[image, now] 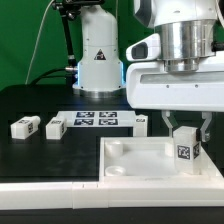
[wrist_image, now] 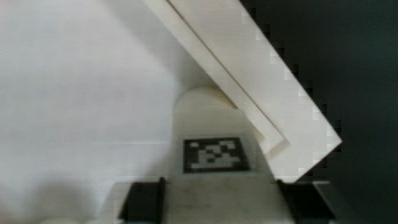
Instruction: Assemble one leg
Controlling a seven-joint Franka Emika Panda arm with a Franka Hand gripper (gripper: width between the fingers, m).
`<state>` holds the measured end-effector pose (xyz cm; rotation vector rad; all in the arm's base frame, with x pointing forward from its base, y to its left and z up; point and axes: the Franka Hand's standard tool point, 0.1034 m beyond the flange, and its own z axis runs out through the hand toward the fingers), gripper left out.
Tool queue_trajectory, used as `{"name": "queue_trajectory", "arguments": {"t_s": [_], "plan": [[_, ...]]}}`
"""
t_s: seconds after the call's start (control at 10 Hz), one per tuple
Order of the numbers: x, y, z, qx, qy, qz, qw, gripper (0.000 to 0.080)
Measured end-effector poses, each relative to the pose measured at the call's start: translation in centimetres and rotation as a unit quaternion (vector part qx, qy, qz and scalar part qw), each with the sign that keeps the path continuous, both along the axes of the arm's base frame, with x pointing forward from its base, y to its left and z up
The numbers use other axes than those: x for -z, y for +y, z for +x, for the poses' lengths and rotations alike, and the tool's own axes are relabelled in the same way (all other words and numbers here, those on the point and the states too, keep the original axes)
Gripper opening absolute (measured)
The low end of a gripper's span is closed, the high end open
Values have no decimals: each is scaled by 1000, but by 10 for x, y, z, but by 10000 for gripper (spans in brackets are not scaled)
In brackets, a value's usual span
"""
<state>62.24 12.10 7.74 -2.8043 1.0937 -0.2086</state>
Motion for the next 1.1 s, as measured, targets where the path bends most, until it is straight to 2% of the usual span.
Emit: {"name": "queue_trajectory", "arguments": {"t_s": [0.1,0.2,0.3,0.5,0.6,0.9,1.1], "plan": [[0,0,0,-6,0,-1,1000,293],[0,0,0,-27,-1,-5,1000,487],[0,3,-1,-31,-2,-5,999,615],[0,4,0,-128,-8,-23,991,642],[-1,3,2,-204,-13,-37,978,648],[-2,1,5,-344,-21,-65,936,649],[-2,-1,5,-445,-25,-89,891,649]]}}
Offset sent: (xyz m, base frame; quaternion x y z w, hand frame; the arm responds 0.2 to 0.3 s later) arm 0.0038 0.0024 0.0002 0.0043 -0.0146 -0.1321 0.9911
